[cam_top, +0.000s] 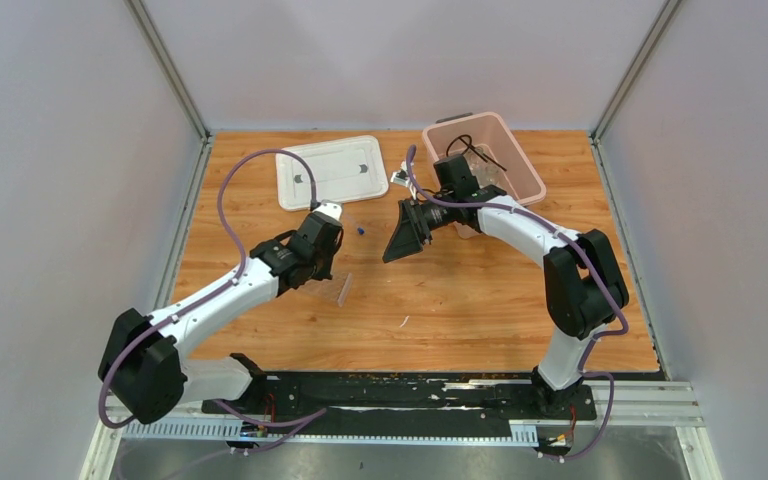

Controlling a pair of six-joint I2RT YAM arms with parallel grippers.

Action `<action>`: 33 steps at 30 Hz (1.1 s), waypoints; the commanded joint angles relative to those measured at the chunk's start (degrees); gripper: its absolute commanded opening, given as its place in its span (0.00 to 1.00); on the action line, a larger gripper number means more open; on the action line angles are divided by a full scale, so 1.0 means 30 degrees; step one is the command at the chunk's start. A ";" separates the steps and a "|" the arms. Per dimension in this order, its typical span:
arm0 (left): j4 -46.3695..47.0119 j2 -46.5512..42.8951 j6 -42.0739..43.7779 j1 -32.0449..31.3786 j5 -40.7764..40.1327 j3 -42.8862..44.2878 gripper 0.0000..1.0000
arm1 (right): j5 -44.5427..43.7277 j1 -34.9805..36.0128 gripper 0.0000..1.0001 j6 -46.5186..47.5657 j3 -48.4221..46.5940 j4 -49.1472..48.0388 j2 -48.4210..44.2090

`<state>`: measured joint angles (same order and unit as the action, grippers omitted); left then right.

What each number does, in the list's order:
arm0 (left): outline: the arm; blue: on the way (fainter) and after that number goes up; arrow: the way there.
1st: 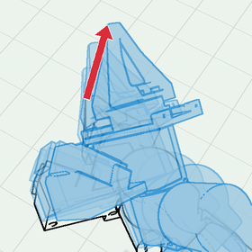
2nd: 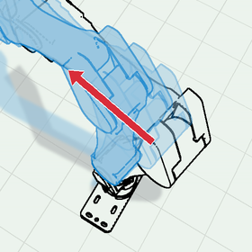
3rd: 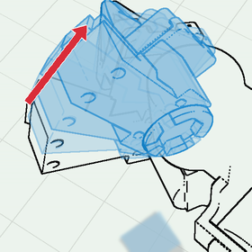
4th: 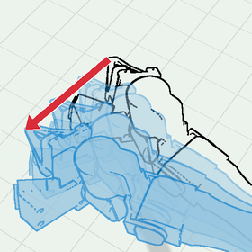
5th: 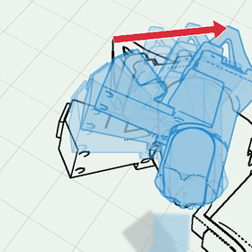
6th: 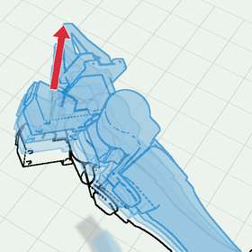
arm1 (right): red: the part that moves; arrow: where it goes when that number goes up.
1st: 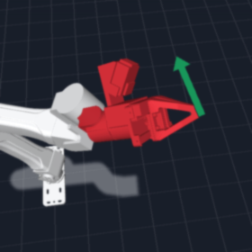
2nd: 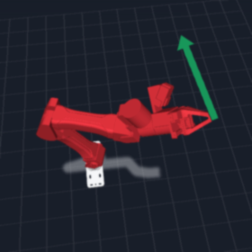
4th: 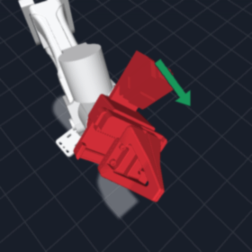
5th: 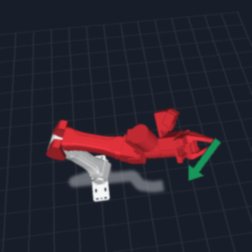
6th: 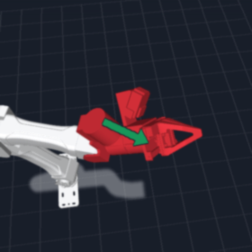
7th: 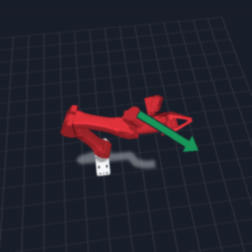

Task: Organize the chemistry lab equipment
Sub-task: Insert the test tube into the slot of the test tube rack.

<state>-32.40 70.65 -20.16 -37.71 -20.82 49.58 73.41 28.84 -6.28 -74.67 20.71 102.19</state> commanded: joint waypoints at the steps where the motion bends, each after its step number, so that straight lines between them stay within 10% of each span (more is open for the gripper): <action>1: -0.0009 0.0265 0.0567 0.0083 -0.0429 0.0779 0.00 | 0.0309 -0.0004 0.75 0.0473 -0.0831 -0.0048 0.0151; 33: -0.0413 0.2347 0.0950 0.0222 -0.0820 0.1820 0.09 | 0.0376 -0.0050 0.75 0.0429 -0.0853 -0.0019 0.0125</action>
<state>-33.69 76.86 -18.46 -37.39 -22.00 52.36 73.45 28.80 -6.31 -75.07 20.75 102.24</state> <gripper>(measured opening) 0.067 0.749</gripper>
